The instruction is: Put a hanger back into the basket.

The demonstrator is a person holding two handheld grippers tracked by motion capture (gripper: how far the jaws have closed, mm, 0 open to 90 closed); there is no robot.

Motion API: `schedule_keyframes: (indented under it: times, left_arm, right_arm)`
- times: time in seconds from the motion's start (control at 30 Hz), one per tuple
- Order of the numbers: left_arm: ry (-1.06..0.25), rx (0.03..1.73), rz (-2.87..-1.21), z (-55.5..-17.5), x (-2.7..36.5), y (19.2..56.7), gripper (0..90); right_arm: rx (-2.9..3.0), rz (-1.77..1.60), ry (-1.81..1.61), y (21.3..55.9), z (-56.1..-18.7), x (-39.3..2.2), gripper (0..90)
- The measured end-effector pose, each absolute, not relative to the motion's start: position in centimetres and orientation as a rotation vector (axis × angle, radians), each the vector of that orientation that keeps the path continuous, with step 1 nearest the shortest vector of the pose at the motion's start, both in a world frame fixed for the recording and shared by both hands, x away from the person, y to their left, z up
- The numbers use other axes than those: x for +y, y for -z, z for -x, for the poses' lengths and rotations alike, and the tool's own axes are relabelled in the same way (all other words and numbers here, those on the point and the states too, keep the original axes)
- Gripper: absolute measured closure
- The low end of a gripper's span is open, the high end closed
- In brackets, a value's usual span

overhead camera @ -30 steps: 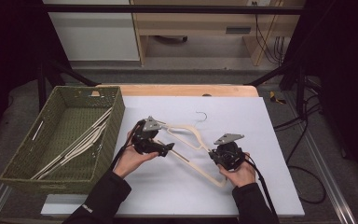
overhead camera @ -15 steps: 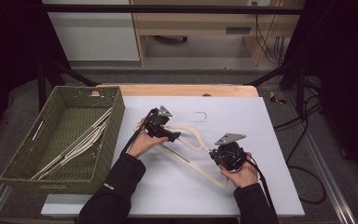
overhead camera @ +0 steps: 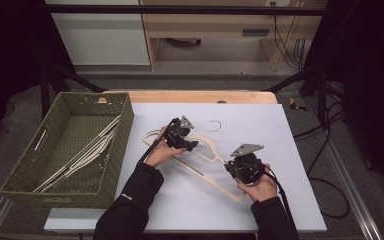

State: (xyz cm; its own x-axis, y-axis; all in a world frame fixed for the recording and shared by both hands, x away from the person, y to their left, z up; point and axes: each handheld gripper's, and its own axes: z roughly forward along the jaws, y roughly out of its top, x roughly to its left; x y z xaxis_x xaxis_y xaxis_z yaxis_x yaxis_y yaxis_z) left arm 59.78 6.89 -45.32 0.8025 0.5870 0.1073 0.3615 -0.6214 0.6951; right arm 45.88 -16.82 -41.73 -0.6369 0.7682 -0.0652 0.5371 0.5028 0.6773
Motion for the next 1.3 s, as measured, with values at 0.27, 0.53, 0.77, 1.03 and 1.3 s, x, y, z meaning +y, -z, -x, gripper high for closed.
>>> schedule_keyframes:
  times: [0.27,0.53,0.77,1.03,1.3]
  left_arm:
    - [-0.483,0.609,-2.363,-59.6,6.3,45.1,59.7]
    - [-0.575,0.494,-2.407,-58.4,7.0,43.7,66.1]
    - [-0.647,0.387,-2.455,-56.9,7.6,42.8,70.1]
    - [-0.67,0.354,-2.458,-55.7,8.3,42.6,74.3]
    - [-0.682,0.351,-2.44,-54.3,8.9,42.0,74.7]
  right_arm:
    - [2.397,-1.073,-0.898,41.7,-45.7,-16.8,79.8]
    - [2.416,-1.069,-0.907,42.0,-45.8,-17.0,79.9]
    - [2.443,-1.09,-0.92,42.8,-46.3,-17.5,79.9]
    - [2.375,-1.094,-1.039,42.9,-46.6,-18.0,63.3]
    - [2.259,-1.083,-1.272,42.1,-48.1,-17.0,43.7]
